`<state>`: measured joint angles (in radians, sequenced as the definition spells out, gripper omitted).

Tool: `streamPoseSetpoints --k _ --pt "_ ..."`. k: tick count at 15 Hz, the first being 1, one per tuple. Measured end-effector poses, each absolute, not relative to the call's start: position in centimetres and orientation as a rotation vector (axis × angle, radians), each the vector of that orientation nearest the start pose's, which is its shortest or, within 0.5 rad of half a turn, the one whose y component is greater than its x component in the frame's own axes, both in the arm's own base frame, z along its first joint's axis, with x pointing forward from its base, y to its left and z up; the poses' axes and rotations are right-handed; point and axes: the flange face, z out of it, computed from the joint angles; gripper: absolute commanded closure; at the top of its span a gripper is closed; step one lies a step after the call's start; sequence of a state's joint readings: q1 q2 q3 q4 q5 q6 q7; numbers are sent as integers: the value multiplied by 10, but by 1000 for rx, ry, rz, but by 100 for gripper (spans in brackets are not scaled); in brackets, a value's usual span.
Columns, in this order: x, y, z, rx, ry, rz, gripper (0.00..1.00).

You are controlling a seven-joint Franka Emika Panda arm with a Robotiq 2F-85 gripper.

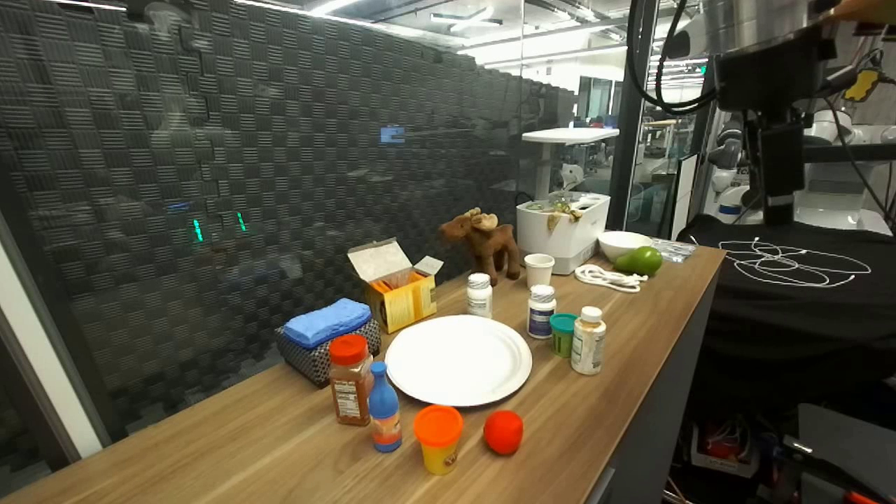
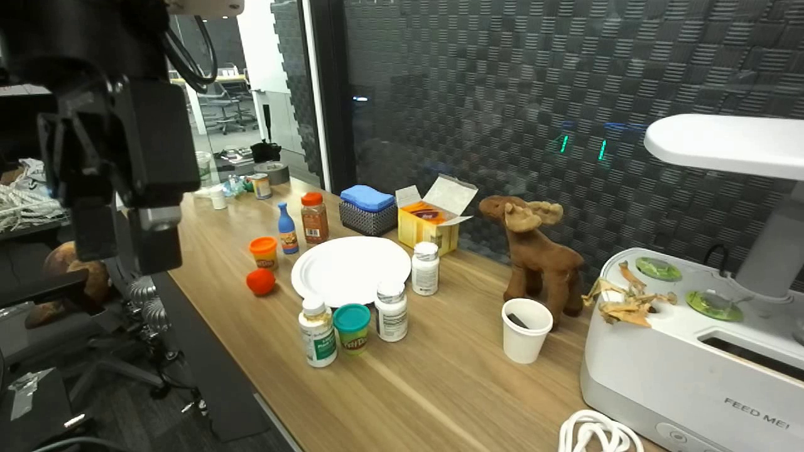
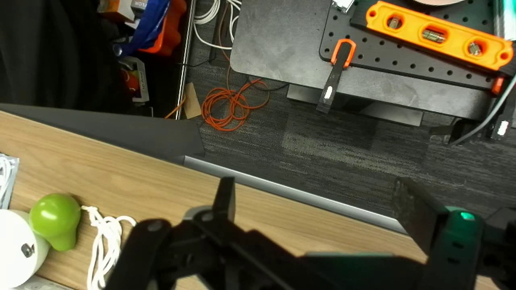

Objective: Put all the bottles and the orange plushie on the white plate

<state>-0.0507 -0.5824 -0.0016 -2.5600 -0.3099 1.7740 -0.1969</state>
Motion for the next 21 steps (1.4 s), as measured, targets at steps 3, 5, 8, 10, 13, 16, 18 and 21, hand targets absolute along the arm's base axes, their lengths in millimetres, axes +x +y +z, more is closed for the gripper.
streamPoseSetpoints --k 3,5,8,10,13,16,18,21 --pt "346 -45 445 -3354 -408 412 0" --pt "352 -43 440 -3348 -425 401 0" --pt "373 -41 429 -3338 -450 399 0" --pt "398 -38 423 -3332 -469 393 0" --pt "446 -33 415 -3308 -470 318 0" --pt "499 -25 404 -3258 -429 198 0" --pt "529 -21 389 -3214 -384 165 0" --pt "563 -19 359 -3155 -321 171 0"
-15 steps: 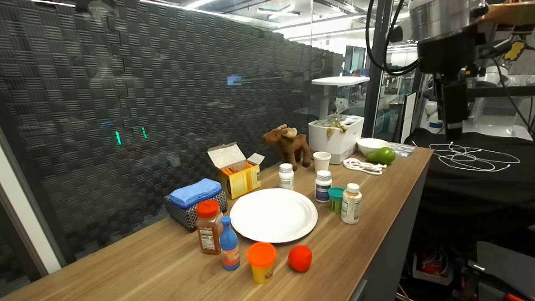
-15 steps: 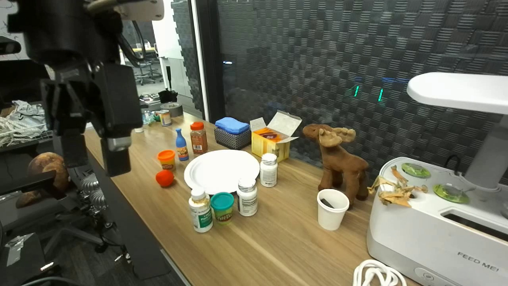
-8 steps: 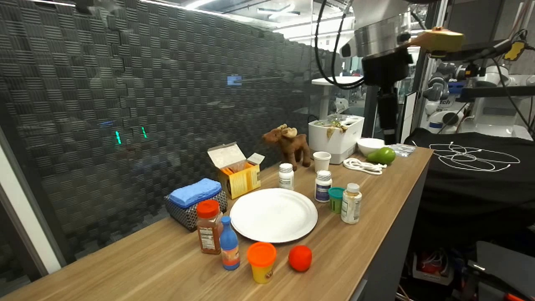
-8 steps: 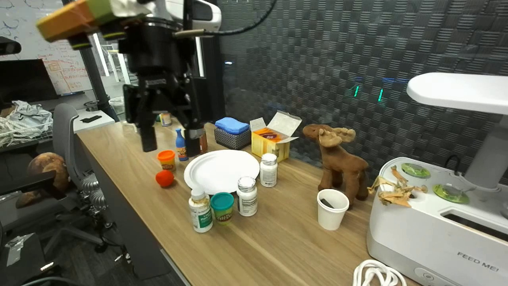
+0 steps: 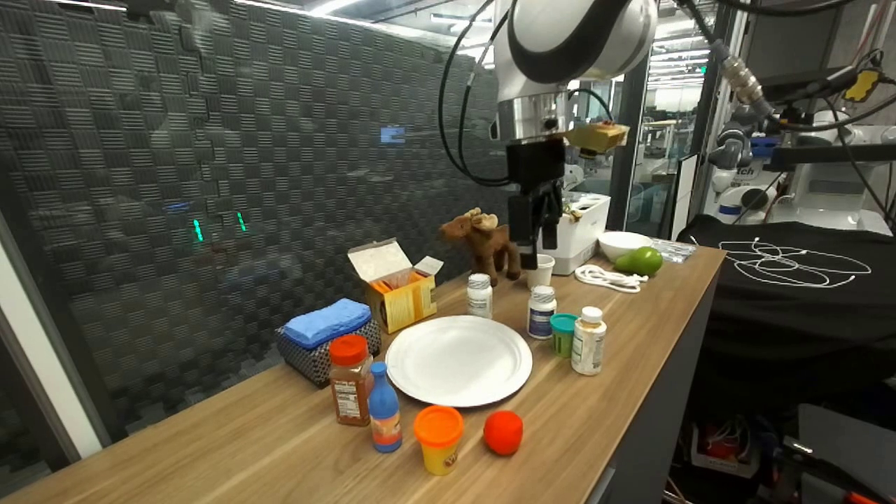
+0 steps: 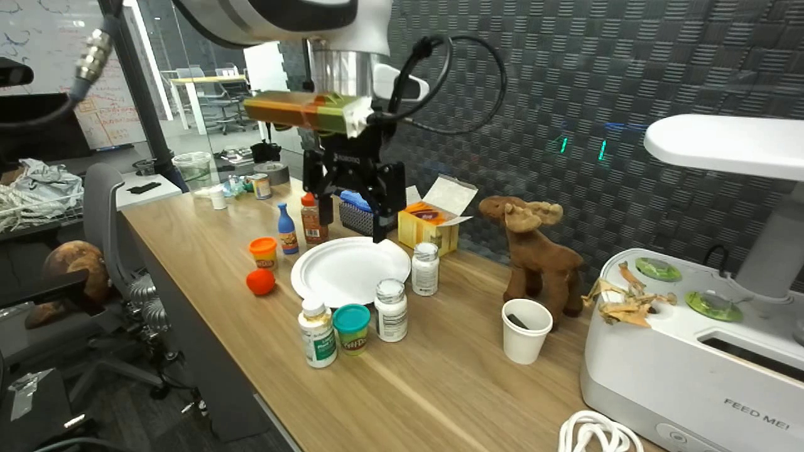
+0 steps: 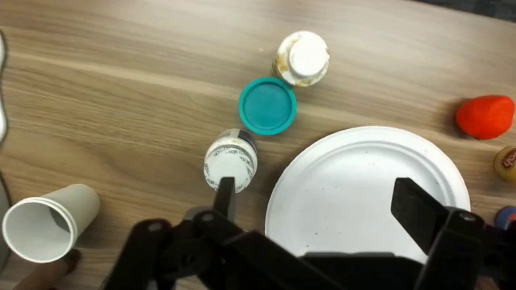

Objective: Put all the bottles and the orange plushie on the white plate

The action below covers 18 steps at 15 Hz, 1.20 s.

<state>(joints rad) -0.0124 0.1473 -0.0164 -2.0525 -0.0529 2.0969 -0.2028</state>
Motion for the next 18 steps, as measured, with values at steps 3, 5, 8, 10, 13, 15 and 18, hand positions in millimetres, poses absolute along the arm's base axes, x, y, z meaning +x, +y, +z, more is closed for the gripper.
streamPoseSetpoints --k 3,5,8,10,13,15,18 --pt "589 -20 333 -3130 -285 173 0" --pt "604 -21 323 -3134 -280 150 0" --pt "624 -23 315 -3157 -272 97 0" --pt "635 -25 312 -3177 -270 70 0" --pt "647 -26 305 -3192 -271 60 0" --pt "653 -27 300 -3194 -265 62 0" --pt "662 -32 291 -3199 -252 64 26"
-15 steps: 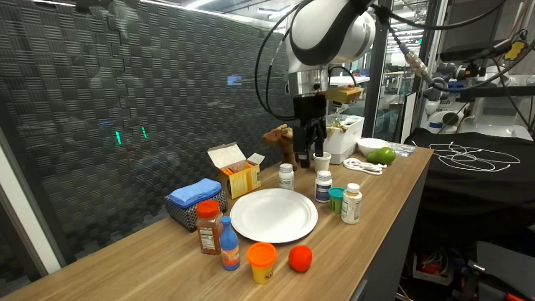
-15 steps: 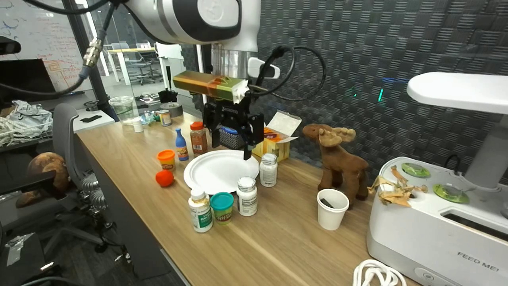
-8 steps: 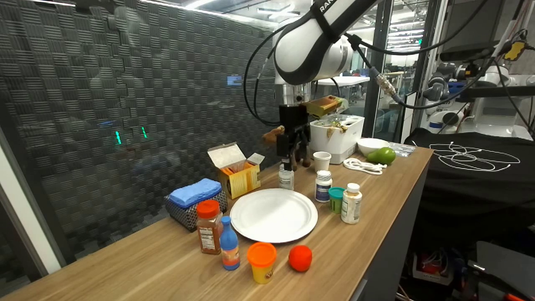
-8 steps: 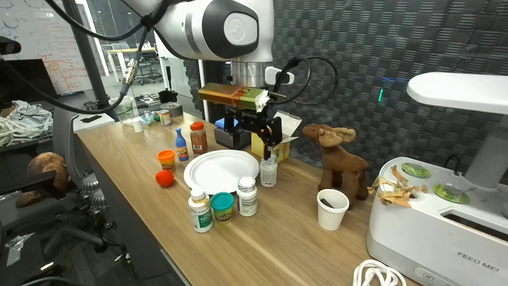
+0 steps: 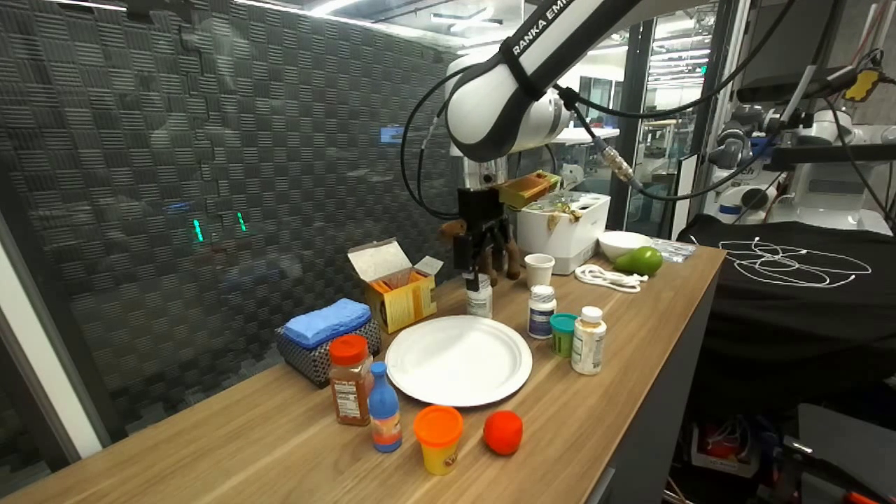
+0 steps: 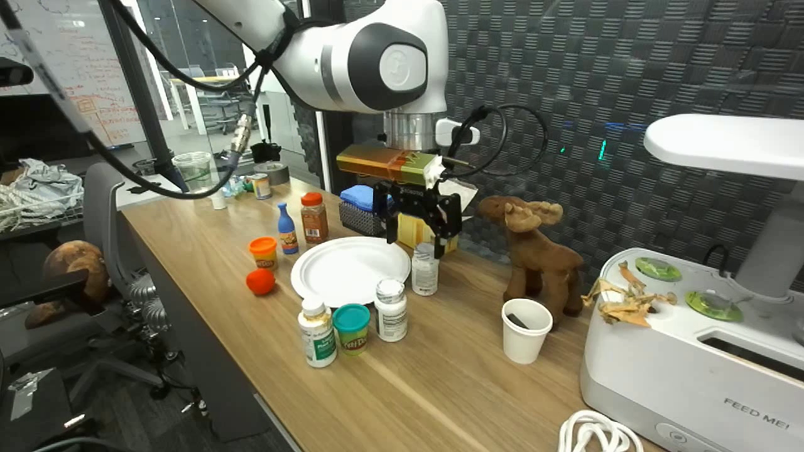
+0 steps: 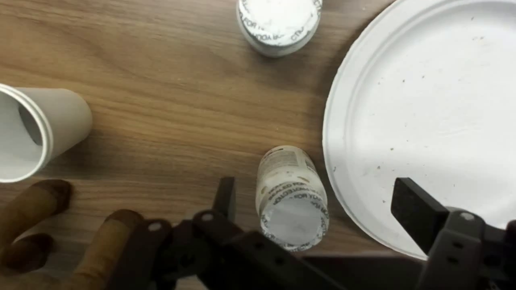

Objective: Put all the bottles and the orange plushie on the white plate

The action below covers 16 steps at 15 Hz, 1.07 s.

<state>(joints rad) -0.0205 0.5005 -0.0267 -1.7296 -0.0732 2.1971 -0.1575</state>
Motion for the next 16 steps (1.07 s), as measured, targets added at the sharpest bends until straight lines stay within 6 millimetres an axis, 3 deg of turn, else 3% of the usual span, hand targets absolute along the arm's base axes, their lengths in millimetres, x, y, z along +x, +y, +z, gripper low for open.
streamPoseSetpoints --k 7,13,16 --pt "676 -42 288 -3210 -231 41 80" --pt "677 -43 290 -3247 -219 47 81" --pt "678 -35 304 -3305 -218 45 81"
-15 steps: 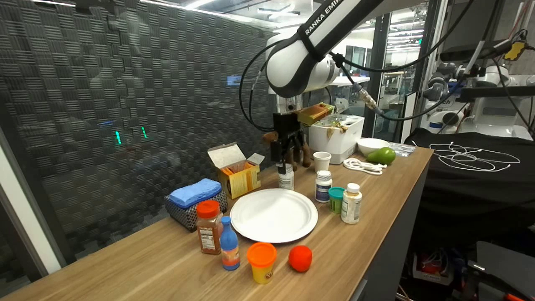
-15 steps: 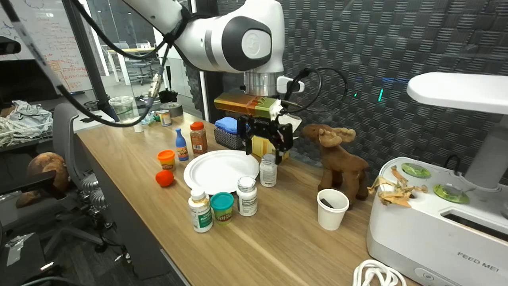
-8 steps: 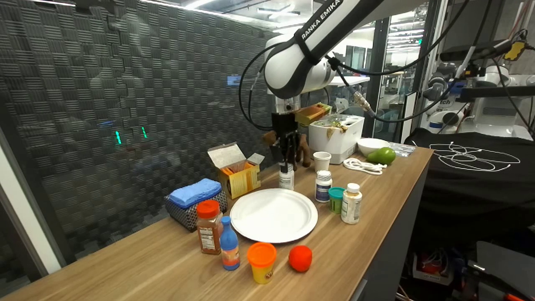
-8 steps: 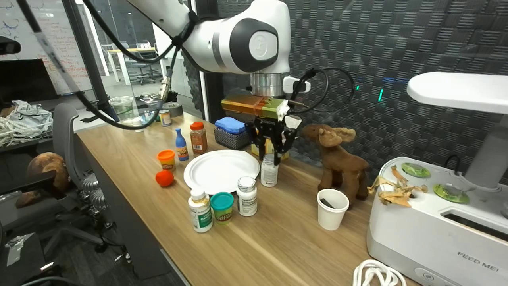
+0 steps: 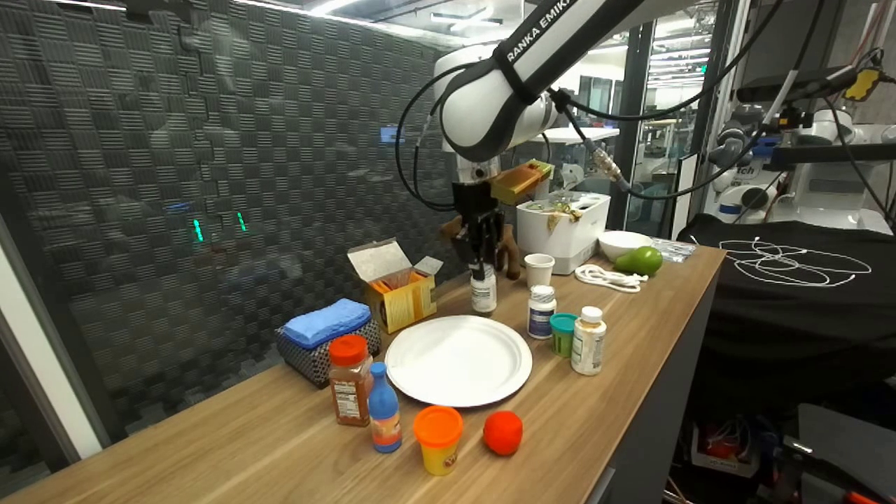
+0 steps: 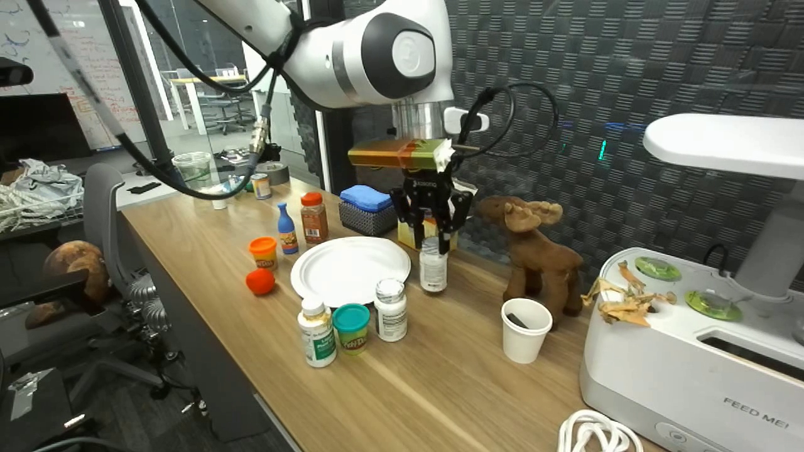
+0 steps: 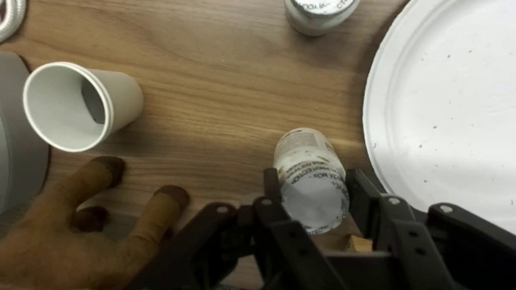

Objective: Put all the bottles and the orange plushie on the white plate

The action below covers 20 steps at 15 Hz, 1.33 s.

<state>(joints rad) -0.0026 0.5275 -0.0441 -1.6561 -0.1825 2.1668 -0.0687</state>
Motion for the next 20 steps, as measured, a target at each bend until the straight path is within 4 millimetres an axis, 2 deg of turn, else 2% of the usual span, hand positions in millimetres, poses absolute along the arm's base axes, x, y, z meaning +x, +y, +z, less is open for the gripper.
streamPoseSetpoints --k 2,5,7,10,14,20 --pt "677 -19 319 -3330 -236 28 81" --pt "675 17 337 -3329 -290 10 81" --pt "672 41 338 -3320 -335 24 81" --pt "666 68 326 -3304 -401 56 81" --pt "663 84 304 -3288 -444 107 81" --pt "664 86 291 -3281 -450 113 81"
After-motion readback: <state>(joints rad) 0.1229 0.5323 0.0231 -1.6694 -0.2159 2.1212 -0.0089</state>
